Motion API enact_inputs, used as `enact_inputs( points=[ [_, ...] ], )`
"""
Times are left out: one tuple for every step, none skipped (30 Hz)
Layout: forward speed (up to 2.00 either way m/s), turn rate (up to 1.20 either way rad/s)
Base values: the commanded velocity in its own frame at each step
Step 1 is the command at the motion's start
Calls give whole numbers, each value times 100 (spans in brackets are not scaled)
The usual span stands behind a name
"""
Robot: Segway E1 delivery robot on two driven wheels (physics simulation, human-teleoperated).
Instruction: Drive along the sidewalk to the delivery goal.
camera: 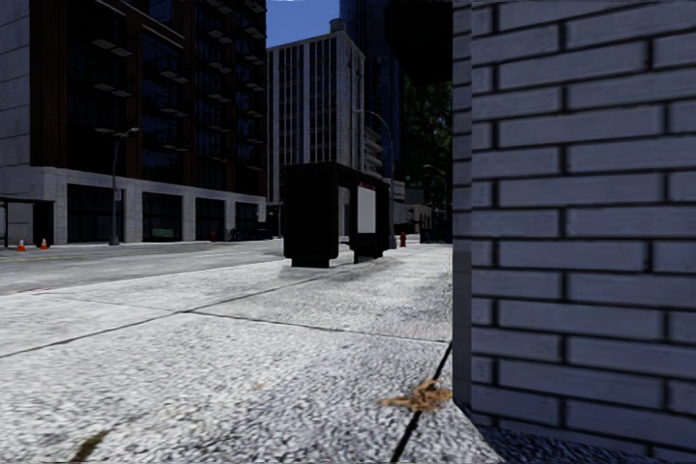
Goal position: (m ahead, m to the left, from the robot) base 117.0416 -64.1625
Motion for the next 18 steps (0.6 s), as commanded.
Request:
enact_inputs(
  points=[
    [127,52],
    [127,52],
    [127,52],
    [127,52],
    [127,52],
    [127,52],
    [127,52],
    [127,52],
    [127,52],
    [127,52],
    [127,52],
    [127,52],
    [127,52],
    [127,45],
    [127,19],
    [127,2],
    [127,2],
    [127,0]
  ],
)
